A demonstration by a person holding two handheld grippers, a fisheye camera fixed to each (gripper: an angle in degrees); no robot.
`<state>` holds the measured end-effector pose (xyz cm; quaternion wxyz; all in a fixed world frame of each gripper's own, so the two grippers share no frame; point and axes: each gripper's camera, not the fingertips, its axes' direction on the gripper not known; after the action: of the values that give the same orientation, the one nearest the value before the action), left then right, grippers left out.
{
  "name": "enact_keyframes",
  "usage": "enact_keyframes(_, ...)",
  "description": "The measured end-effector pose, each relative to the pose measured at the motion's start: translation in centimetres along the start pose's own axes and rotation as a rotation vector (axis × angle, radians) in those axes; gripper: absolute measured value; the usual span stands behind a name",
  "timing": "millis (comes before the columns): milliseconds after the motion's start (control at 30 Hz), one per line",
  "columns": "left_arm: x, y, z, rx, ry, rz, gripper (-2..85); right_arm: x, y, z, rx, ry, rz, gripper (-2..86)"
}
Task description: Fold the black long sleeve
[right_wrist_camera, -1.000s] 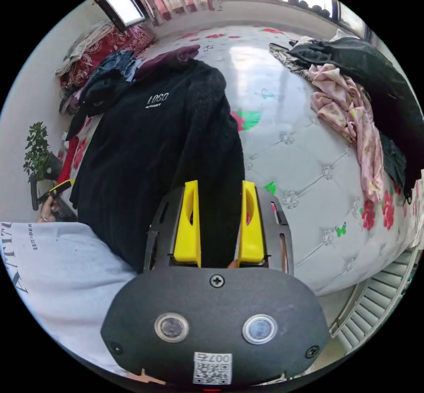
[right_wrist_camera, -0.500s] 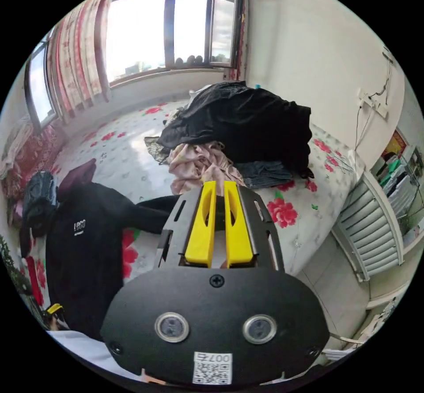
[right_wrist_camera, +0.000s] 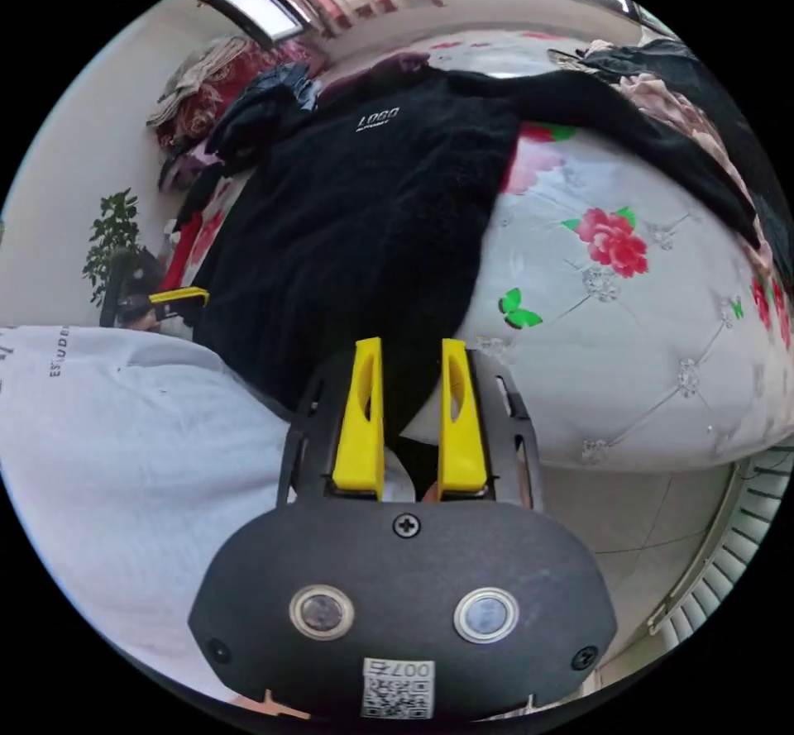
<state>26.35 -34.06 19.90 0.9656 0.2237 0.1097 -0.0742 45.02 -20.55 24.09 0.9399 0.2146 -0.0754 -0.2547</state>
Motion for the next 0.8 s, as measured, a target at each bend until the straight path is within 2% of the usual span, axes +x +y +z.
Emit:
enact_keyframes(167, 0.7, 2.2, -0.8, 0.053, -0.042, 0.142, 0.7, -0.9, -0.9, 0.0, -0.113, 0.102, -0.097, 1.2)
enact_keyframes(233, 0.6, 4.7, -1.4, 0.056, -0.05, 0.167, 0.3, -0.4, 0.1, -2.0, -0.074, 0.14, -0.115, 0.8)
enact_keyframes(300, 0.6, 8.3, -1.9, 0.088, -0.002, 0.159, 0.5, 0.3, 1.6, -3.2, -0.064, 0.174, -0.106, 0.9)
enact_keyframes(400, 0.0, 13.6, -2.6, 0.104, 0.083, 0.136, 2.0, 1.8, 3.9, -1.9, -0.158, 0.182, -0.033, 2.0)
enact_keyframes(500, -3.9, 17.2, -4.2, 0.14, 0.163, -0.01, 6.2, 2.6, 4.4, -1.5, -0.207, 0.185, 0.066, 3.7)
enact_keyframes(567, -10.3, 20.0, -5.0, 0.151, 0.203, -0.323, 7.4, 1.9, 4.0, -4.1, -0.074, 0.227, 0.054, 4.7)
enact_keyframes(633, -14.7, 22.4, -5.7, 0.196, 0.206, -0.498, 9.1, 1.0, 3.3, -6.1, 0.031, 0.29, 0.003, 5.4)
enact_keyframes(733, -18.4, 23.6, -6.2, 0.255, 0.125, -0.557, 11.1, 0.1, 1.5, -6.6, 0.095, 0.31, -0.088, 6.4)
enact_keyframes(800, -19.4, 22.6, -5.7, 0.243, 0.089, -0.518, 11.8, 0.0, 0.2, -5.0, 0.044, 0.247, -0.112, 6.7)
